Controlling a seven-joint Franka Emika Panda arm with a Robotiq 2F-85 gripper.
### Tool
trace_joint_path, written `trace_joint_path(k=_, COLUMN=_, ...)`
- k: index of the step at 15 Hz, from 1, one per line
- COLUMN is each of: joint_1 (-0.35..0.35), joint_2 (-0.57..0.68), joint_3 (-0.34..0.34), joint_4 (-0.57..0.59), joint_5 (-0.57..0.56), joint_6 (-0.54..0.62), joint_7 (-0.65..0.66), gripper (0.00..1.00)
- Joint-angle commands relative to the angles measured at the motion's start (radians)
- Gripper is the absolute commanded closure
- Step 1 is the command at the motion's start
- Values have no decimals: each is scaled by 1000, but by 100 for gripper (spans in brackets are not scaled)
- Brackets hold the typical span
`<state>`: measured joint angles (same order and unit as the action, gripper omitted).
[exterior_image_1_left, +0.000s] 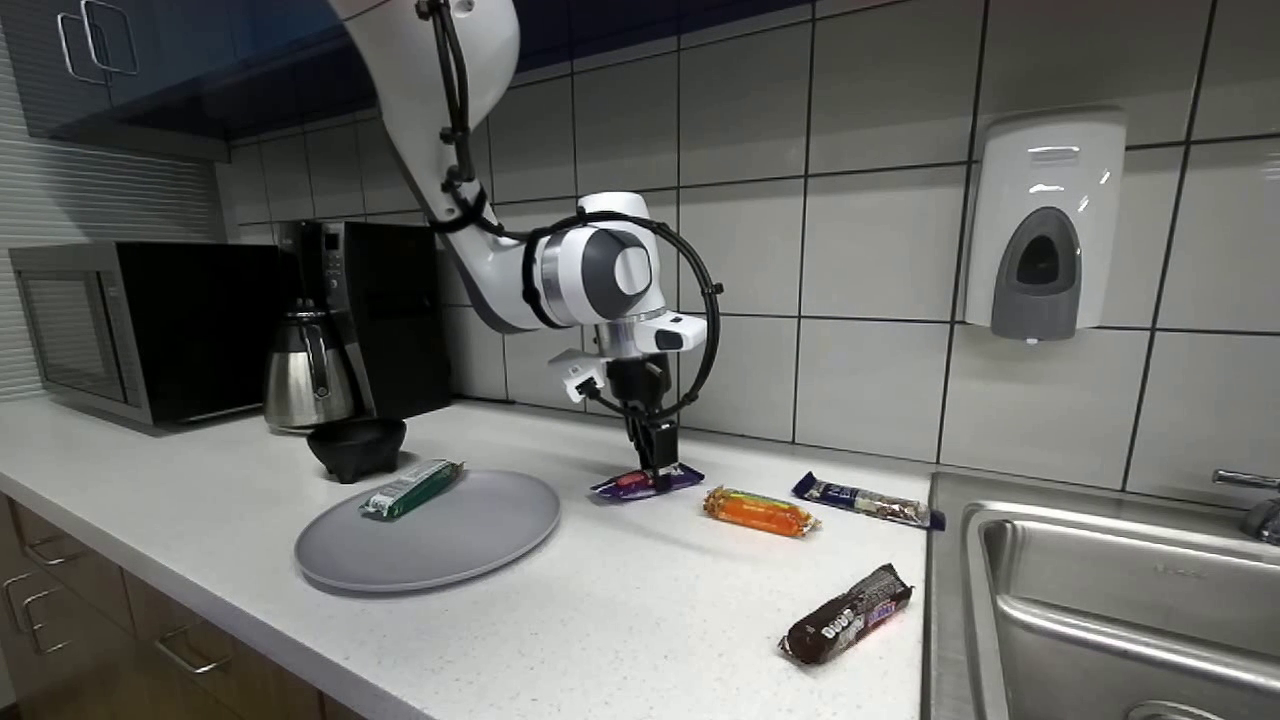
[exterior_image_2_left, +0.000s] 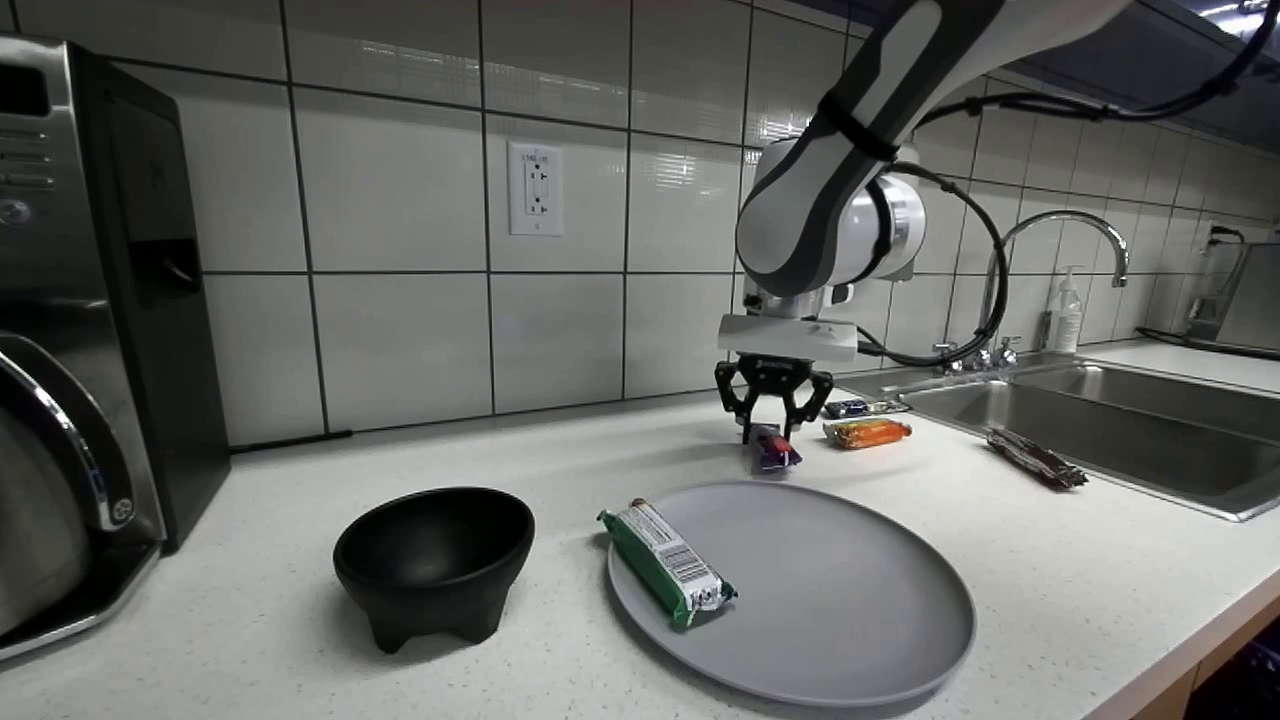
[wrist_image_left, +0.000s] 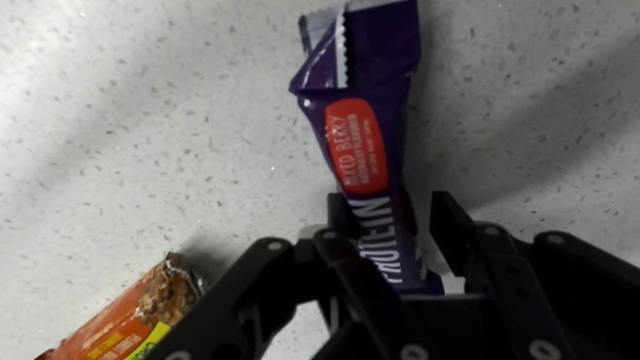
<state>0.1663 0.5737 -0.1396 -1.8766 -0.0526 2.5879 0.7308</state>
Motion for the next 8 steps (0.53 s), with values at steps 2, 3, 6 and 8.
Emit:
trace_joint_path(k=2, joint_1=-12, joint_2=7, joint_3=7, joint_4=29, joint_5=20, joint_6=-31, joint_7=-25, gripper=88)
trace_joint_path(k=3, joint_1=-13, joint_2=5, joint_3=8, joint_4=29, joint_5=21, joint_6=-31, joint_7=-25, gripper=95)
trace_joint_path(k=6, joint_1=-10, joint_2=-6, joint_3=8, joint_4=27, joint_5=19, joint_6=-28, joint_7=-24, gripper=94)
trace_joint_path(k=8, joint_1=-6, joint_2=-16, joint_3=7, joint_4=24, joint_5=17, joint_6=-26, joint_7=-21, gripper=94)
